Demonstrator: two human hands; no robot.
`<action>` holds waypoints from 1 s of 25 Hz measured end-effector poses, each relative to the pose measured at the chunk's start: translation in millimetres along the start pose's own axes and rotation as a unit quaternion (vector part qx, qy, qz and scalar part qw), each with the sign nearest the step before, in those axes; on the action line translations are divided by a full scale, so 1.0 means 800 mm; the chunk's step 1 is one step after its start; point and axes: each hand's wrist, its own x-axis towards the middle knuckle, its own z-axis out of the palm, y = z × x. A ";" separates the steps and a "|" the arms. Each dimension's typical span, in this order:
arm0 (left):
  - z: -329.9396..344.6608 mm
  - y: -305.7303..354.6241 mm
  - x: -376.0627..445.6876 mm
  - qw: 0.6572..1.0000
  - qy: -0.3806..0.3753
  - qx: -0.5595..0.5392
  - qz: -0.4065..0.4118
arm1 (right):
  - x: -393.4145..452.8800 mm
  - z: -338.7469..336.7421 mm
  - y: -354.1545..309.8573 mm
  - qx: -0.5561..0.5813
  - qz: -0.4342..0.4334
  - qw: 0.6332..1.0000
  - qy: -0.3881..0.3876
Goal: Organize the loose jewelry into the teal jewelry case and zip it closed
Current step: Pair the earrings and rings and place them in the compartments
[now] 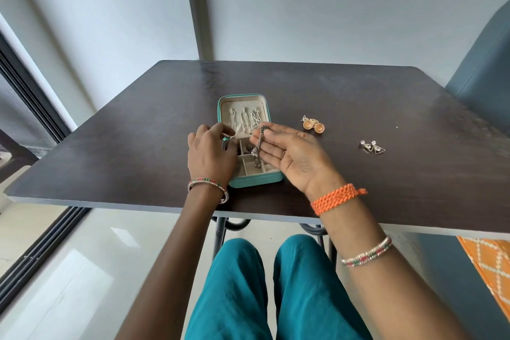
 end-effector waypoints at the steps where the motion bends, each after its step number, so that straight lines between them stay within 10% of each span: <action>1: 0.001 -0.003 -0.001 1.000 -0.001 -0.017 -0.004 | 0.002 0.003 -0.004 -0.020 0.007 1.000 -0.004; 16: -0.001 -0.006 0.000 0.984 -0.031 -0.160 -0.068 | 0.033 0.021 -0.007 -0.169 -0.028 0.985 0.026; 25: 0.001 -0.010 0.002 0.982 -0.032 -0.172 -0.077 | 0.032 0.021 -0.015 -0.454 -0.160 0.875 0.050</action>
